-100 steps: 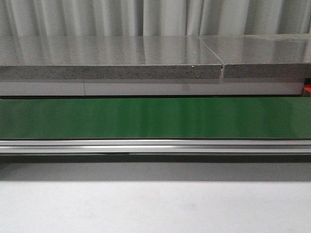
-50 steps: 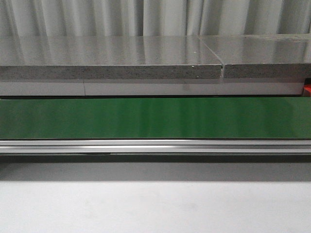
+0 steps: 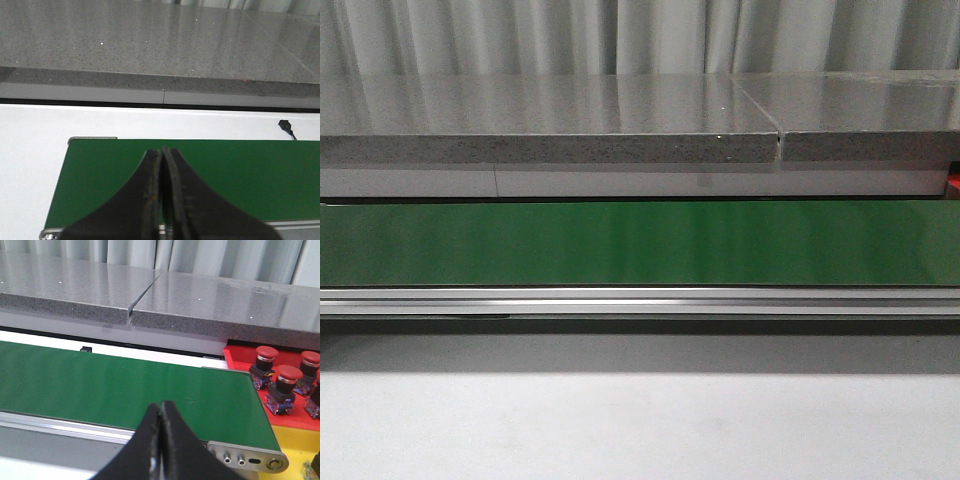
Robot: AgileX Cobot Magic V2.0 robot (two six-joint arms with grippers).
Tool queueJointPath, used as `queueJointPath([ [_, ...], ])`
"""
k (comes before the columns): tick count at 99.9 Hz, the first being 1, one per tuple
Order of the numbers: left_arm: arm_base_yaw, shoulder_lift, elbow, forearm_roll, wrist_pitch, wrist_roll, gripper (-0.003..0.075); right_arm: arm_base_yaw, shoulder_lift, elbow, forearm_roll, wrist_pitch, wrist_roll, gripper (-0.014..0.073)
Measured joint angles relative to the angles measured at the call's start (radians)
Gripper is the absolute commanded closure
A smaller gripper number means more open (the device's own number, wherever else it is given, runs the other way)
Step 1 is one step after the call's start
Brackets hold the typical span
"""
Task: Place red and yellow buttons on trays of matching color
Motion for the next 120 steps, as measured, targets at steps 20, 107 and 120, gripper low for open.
queueJointPath([
  [20, 0.000, -0.086, 0.118, 0.002, -0.182, 0.000, 0.0739, 0.000, 0.000, 0.000, 0.000, 0.000, 0.000, 0.0662],
  [107, 0.000, -0.449, 0.507, 0.025, -0.364, 0.000, 0.0739, 0.000, 0.000, 0.000, -0.002, -0.002, 0.000, 0.0662],
  [120, 0.000, -0.449, 0.507, 0.026, -0.368, 0.000, 0.0739, 0.000, 0.000, 0.000, -0.002, -0.002, 0.000, 0.0662],
])
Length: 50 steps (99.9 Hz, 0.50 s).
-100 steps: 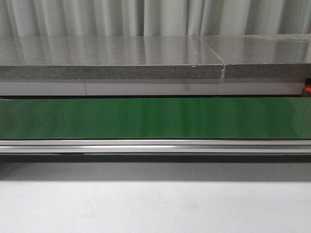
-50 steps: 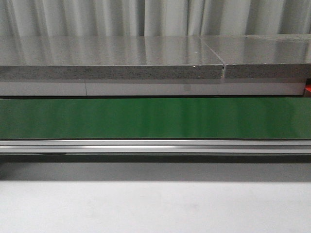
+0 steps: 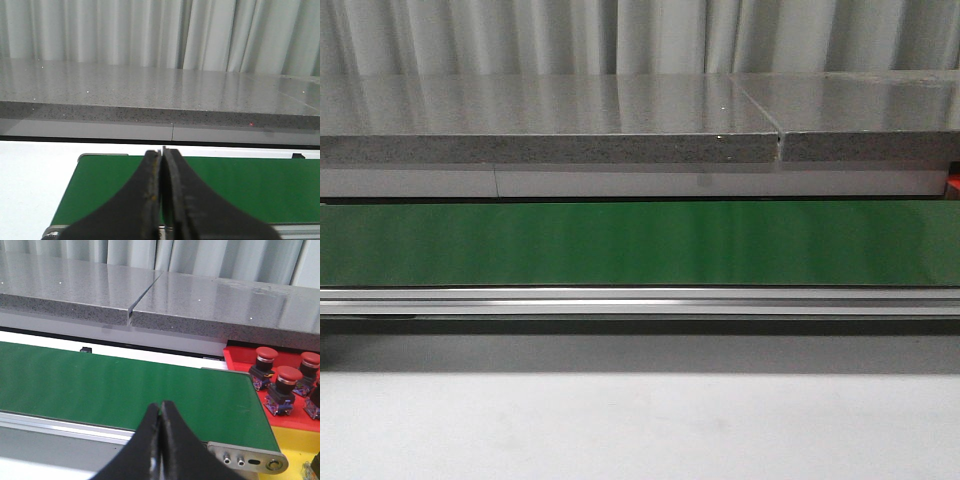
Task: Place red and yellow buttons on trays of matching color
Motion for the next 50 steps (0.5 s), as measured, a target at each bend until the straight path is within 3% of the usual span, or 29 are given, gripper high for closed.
queueJointPath([
  [50, 0.000, 0.000, 0.000, 0.019, -0.006, 0.000, 0.0739, 0.000, 0.000, 0.000, 0.000, 0.000, 0.000, 0.0662],
])
